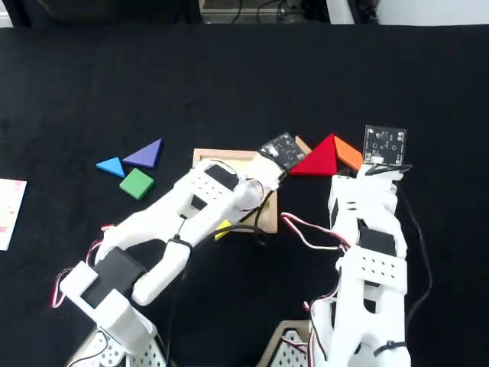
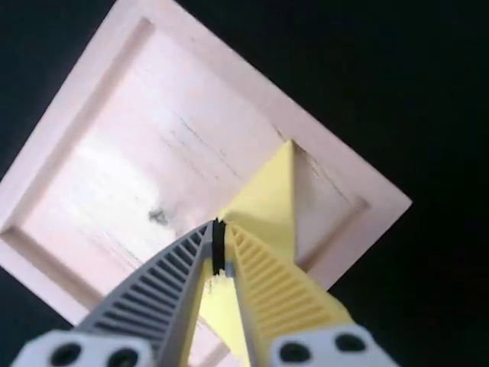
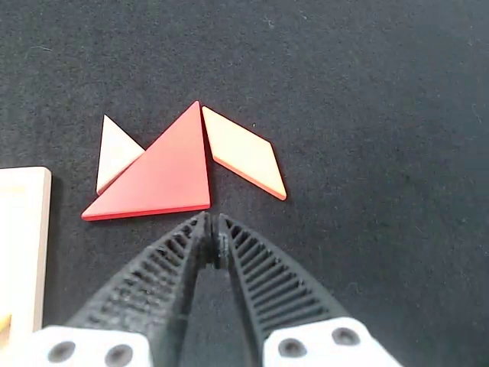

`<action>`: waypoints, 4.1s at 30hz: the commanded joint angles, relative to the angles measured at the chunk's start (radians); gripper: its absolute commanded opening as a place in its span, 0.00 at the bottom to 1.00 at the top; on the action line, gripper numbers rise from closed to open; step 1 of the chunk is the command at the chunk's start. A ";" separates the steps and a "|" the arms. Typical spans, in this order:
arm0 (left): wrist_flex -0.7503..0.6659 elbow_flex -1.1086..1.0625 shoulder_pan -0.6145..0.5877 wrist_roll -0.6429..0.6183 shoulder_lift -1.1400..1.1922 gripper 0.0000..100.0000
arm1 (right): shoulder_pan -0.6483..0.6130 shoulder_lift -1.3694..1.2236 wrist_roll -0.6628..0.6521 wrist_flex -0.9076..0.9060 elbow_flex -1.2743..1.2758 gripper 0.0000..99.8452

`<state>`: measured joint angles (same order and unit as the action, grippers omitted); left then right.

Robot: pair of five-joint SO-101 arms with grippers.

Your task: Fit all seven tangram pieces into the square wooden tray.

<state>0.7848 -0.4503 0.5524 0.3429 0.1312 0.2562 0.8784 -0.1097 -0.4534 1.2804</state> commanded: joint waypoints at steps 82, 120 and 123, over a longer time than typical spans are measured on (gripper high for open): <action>0.143 0.257 -0.074 -0.350 0.199 0.03 | 0.037 0.019 0.006 0.041 -0.027 0.01; 0.196 0.581 -0.134 -0.244 0.328 0.03 | 0.038 0.019 0.008 0.041 -0.025 0.01; 0.239 0.631 -0.107 -0.244 0.351 0.03 | 0.038 0.019 0.006 0.041 -0.025 0.01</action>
<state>0.9735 0.0790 0.4020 0.0898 0.4780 0.2808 0.8784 -0.1036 -0.4350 1.2804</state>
